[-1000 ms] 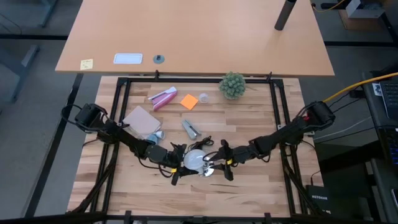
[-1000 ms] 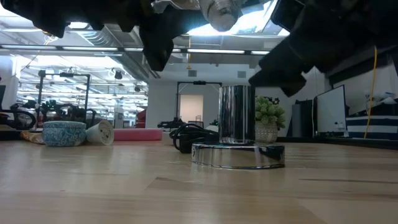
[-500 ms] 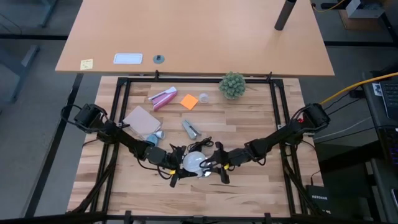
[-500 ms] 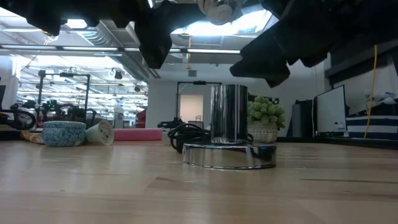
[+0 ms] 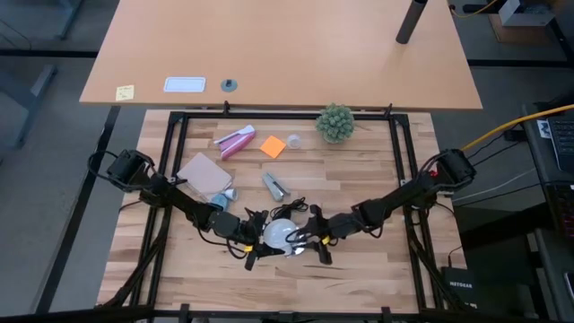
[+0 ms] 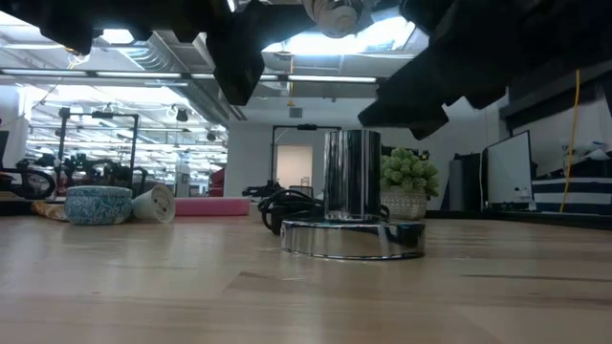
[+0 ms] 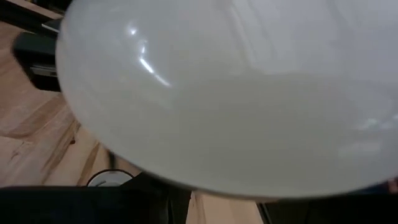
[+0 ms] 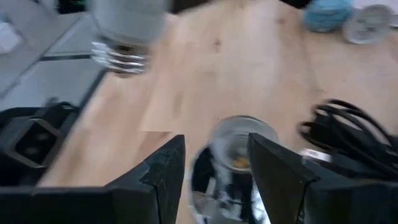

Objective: Screw lightbulb
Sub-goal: Insert the lightbulb on the lamp

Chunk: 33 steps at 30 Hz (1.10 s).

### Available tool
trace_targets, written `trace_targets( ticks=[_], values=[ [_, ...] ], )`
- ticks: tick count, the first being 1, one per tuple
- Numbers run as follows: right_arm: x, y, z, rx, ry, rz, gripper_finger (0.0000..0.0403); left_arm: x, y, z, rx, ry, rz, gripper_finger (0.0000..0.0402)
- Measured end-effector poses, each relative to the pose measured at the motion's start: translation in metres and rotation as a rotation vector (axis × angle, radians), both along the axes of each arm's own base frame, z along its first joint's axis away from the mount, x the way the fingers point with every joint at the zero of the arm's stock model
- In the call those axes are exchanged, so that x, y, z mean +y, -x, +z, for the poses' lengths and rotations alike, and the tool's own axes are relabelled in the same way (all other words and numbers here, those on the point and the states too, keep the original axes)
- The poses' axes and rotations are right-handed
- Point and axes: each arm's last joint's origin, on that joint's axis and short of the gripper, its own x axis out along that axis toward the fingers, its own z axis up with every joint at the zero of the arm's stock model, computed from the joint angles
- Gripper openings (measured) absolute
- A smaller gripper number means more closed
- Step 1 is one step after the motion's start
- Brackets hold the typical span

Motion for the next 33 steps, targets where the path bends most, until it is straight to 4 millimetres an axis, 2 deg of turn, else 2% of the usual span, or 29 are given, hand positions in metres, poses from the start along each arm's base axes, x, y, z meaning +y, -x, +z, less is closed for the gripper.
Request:
trace_targets(
  ticks=[14, 17, 21, 26, 33],
  values=[
    [-0.049, -0.014, -0.003, 0.020, 0.050, -0.227, 0.0179, 0.005, -0.002, 0.000, -0.004, -0.016, 0.015, 0.0155],
    [-0.054, -0.015, 0.000, 0.003, 0.032, -0.224, 0.0179, 0.007, -0.003, 0.000, -0.004, -0.016, 0.020, 0.0155],
    [-0.049, -0.013, 0.015, -0.050, -0.025, -0.108, 0.0179, 0.006, -0.003, 0.003, -0.028, 0.001, 0.012, 0.0155],
    [-0.031, -0.005, 0.030, -0.084, -0.094, 0.066, 0.0179, 0.004, 0.001, 0.014, -0.056, 0.021, -0.052, 0.0155],
    [-0.004, 0.000, 0.015, -0.040, -0.074, 0.127, 0.0179, -0.004, 0.015, 0.036, -0.083, 0.031, -0.122, 0.0155]
  ],
)
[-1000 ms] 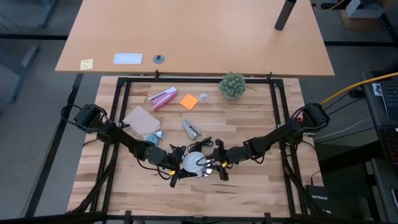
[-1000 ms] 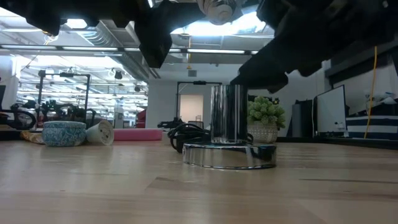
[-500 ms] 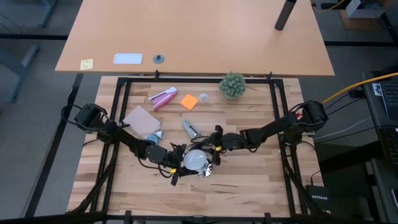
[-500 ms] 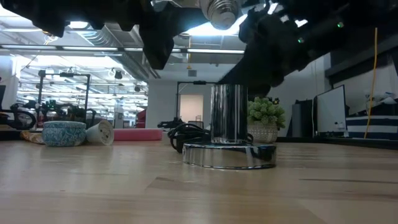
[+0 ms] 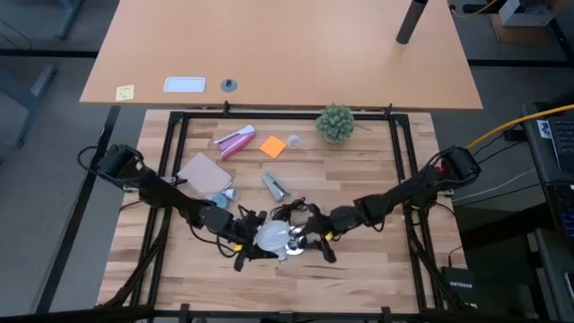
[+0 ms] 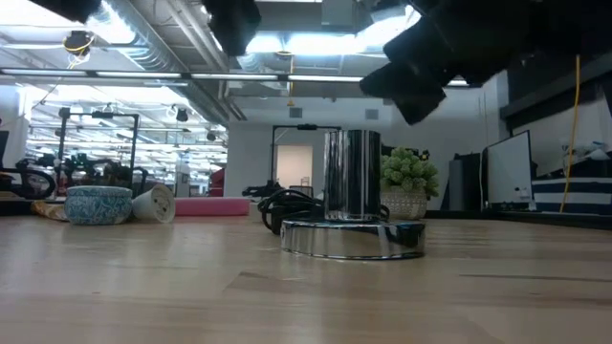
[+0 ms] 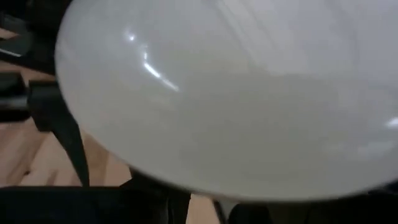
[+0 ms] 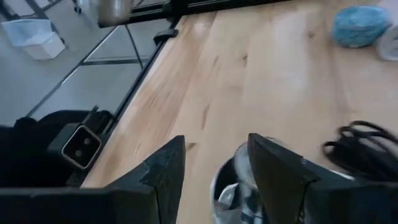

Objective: Screw lightbulb
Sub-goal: Insert the lightbulb on the lamp

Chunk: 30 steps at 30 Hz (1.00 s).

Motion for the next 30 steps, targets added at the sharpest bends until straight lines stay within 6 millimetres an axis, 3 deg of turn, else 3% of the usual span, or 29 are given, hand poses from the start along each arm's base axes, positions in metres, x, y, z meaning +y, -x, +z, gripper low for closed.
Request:
trace_targets(
  ticks=[7, 13, 24, 30],
  values=[
    [0.002, -0.009, -0.025, 0.025, -0.022, -0.048, 0.0179, -0.010, 0.011, 0.011, -0.013, -0.004, -0.046, 0.0155],
    [-0.009, -0.013, -0.028, 0.031, 0.018, -0.192, 0.0179, -0.014, 0.014, 0.010, -0.002, -0.009, -0.057, 0.0155],
    [-0.062, -0.026, -0.029, 0.026, 0.108, -0.419, 0.0179, -0.013, 0.013, 0.010, -0.012, -0.031, -0.050, 0.0155],
    [-0.088, -0.029, -0.029, 0.034, 0.084, -0.447, 0.0179, -0.012, 0.013, 0.010, -0.026, -0.064, -0.035, 0.0155]
  ],
)
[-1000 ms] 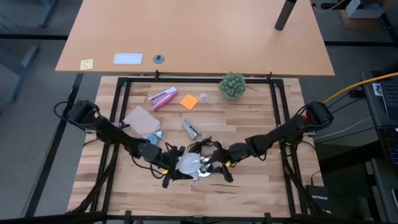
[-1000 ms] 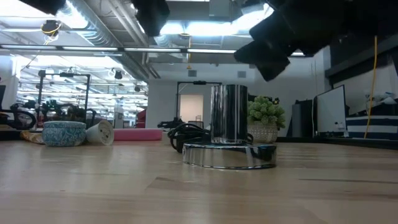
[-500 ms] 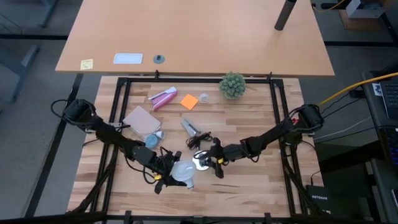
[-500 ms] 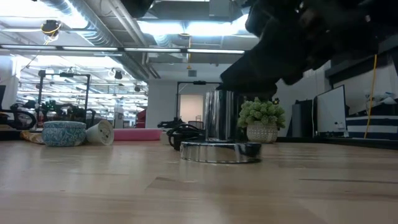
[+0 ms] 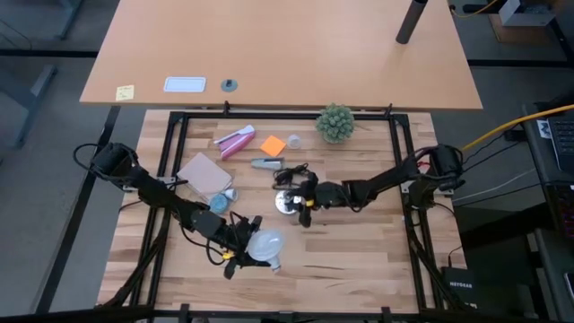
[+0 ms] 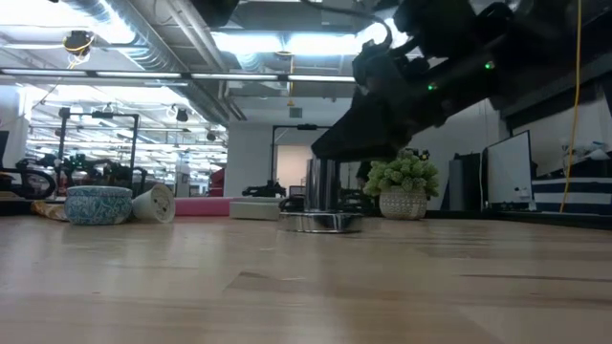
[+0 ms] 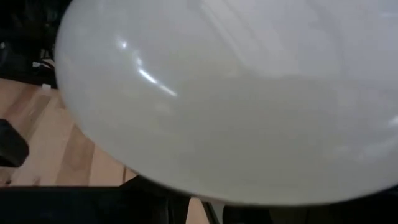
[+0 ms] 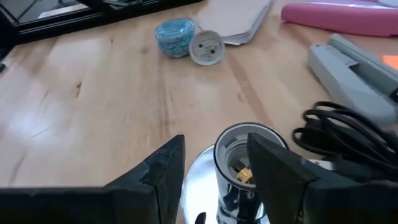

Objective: Screw lightbulb
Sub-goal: Insert the lightbulb on the lamp

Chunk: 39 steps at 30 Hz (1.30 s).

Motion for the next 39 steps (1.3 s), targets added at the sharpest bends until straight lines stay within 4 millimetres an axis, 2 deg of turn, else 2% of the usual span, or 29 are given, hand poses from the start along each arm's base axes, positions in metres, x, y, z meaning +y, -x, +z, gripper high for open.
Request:
trace_targets(
  ticks=[5, 10, 15, 21, 31, 39],
  values=[
    [0.000, 0.003, 0.008, -0.004, -0.022, 0.080, 0.0179, 0.005, -0.003, 0.000, -0.012, -0.033, 0.059, 0.0155],
    [0.011, 0.011, 0.032, -0.042, 0.026, 0.134, 0.0179, 0.017, -0.008, 0.000, -0.023, -0.071, 0.155, 0.0155],
    [0.017, 0.027, 0.053, -0.020, 0.109, 0.119, 0.0179, 0.036, -0.016, -0.004, 0.006, -0.135, 0.295, 0.0155],
    [0.013, 0.041, 0.069, 0.009, 0.135, 0.089, 0.0179, 0.064, -0.023, -0.015, 0.122, -0.199, 0.481, 0.0155],
    [0.007, 0.043, 0.072, 0.036, 0.367, -0.021, 0.0179, 0.107, -0.032, -0.032, 0.252, -0.200, 0.623, 0.0155],
    [-0.010, 0.041, 0.073, 0.041, 0.368, -0.065, 0.0179, 0.117, -0.039, -0.050, 0.307, -0.223, 0.652, 0.0155]
  ],
)
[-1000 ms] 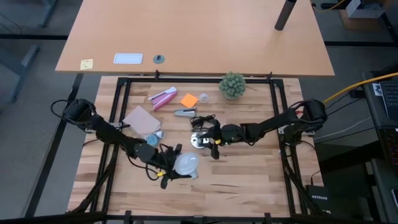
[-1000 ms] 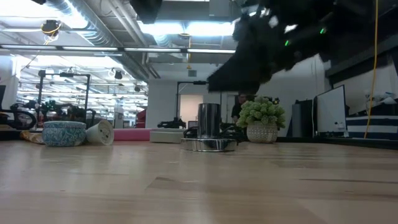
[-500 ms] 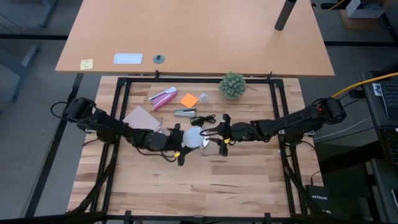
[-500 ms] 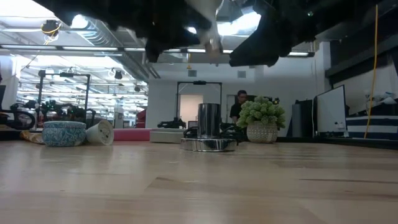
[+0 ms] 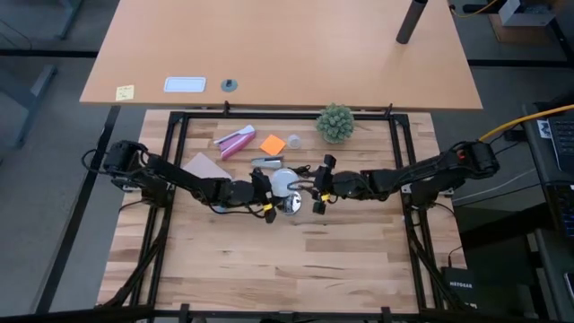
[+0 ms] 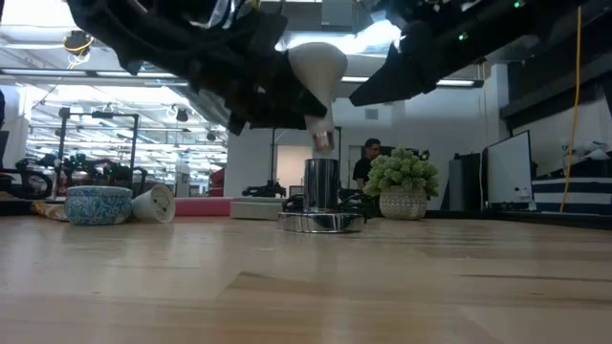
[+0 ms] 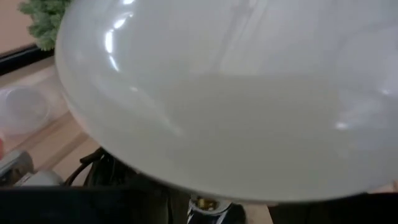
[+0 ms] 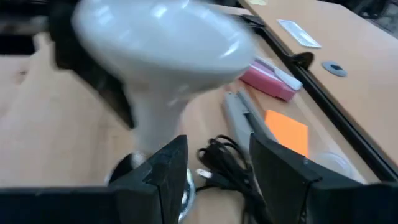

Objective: Screw lightbulb
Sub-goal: Insert the lightbulb on the lamp

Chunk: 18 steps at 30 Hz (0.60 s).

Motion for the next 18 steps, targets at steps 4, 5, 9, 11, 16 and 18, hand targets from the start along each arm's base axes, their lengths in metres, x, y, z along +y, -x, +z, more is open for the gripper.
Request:
trace_targets(
  ticks=[4, 5, 9, 11, 16, 18],
  values=[
    [-0.012, -0.001, 0.000, -0.004, -0.024, -0.001, 0.0179, 0.000, -0.001, -0.006, 0.021, -0.003, -0.002, 0.0155],
    [-0.014, -0.002, 0.001, -0.009, -0.034, 0.011, 0.0179, -0.001, -0.001, -0.007, 0.023, -0.004, -0.002, 0.0155],
    [-0.017, -0.004, 0.004, -0.042, -0.043, 0.066, 0.0179, 0.001, -0.002, -0.008, 0.030, -0.014, -0.001, 0.0155],
    [-0.017, -0.003, 0.005, -0.035, -0.010, 0.078, 0.0179, 0.003, -0.002, -0.008, 0.032, -0.014, 0.004, 0.0155],
    [-0.018, 0.000, 0.010, -0.028, 0.058, 0.038, 0.0179, 0.003, -0.002, -0.008, 0.036, -0.023, 0.002, 0.0155],
    [-0.019, 0.000, 0.012, -0.037, 0.075, 0.035, 0.0179, 0.003, -0.002, -0.008, 0.036, -0.027, 0.001, 0.0155]
  ],
)
